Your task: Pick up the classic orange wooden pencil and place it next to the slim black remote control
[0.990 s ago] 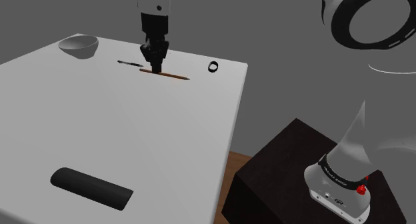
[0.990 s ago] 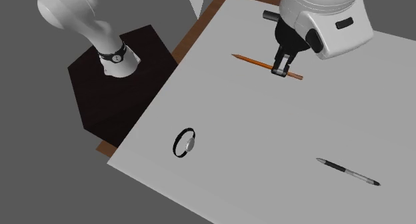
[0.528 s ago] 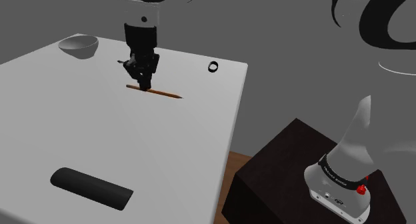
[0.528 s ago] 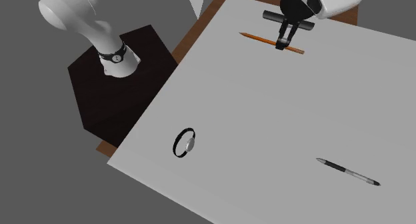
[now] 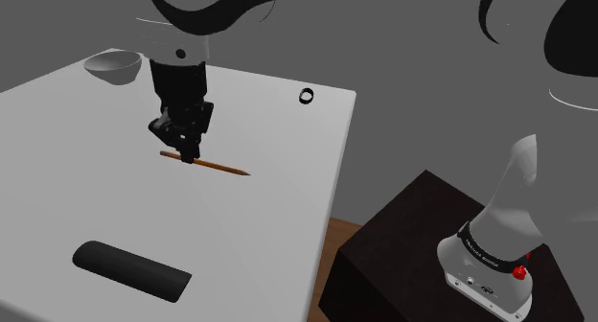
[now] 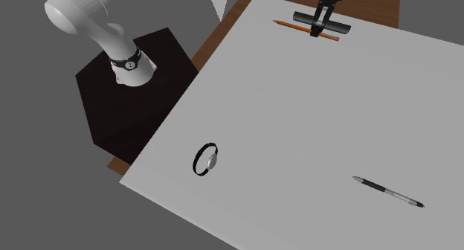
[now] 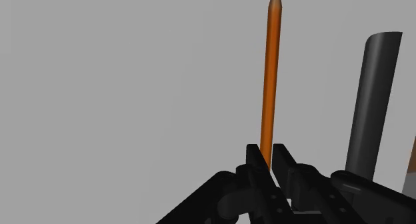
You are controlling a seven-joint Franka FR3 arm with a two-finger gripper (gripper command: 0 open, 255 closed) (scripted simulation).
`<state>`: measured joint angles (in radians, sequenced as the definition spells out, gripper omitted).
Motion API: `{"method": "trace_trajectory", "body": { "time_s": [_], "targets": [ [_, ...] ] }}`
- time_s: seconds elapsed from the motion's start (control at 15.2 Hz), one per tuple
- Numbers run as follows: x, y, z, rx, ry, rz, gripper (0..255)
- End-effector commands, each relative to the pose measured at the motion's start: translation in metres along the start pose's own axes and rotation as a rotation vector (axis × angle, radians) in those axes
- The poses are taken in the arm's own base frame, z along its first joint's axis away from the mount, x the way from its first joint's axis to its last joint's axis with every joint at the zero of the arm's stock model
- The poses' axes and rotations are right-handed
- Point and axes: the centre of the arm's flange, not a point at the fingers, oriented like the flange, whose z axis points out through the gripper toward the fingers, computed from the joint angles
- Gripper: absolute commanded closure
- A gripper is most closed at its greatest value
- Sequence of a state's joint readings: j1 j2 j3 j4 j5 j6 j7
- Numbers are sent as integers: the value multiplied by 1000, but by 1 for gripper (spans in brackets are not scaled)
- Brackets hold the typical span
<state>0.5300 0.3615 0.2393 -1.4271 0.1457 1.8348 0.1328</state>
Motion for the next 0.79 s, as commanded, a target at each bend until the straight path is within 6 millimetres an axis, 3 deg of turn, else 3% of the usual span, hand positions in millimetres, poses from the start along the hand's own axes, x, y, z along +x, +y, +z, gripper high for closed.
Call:
{"method": "trace_trajectory", "body": {
  "time_s": [0.0,0.73],
  "targets": [
    [-1,2,11,0,0,1,255],
    [-2,14,63,0,0,1,255]
  ]
}}
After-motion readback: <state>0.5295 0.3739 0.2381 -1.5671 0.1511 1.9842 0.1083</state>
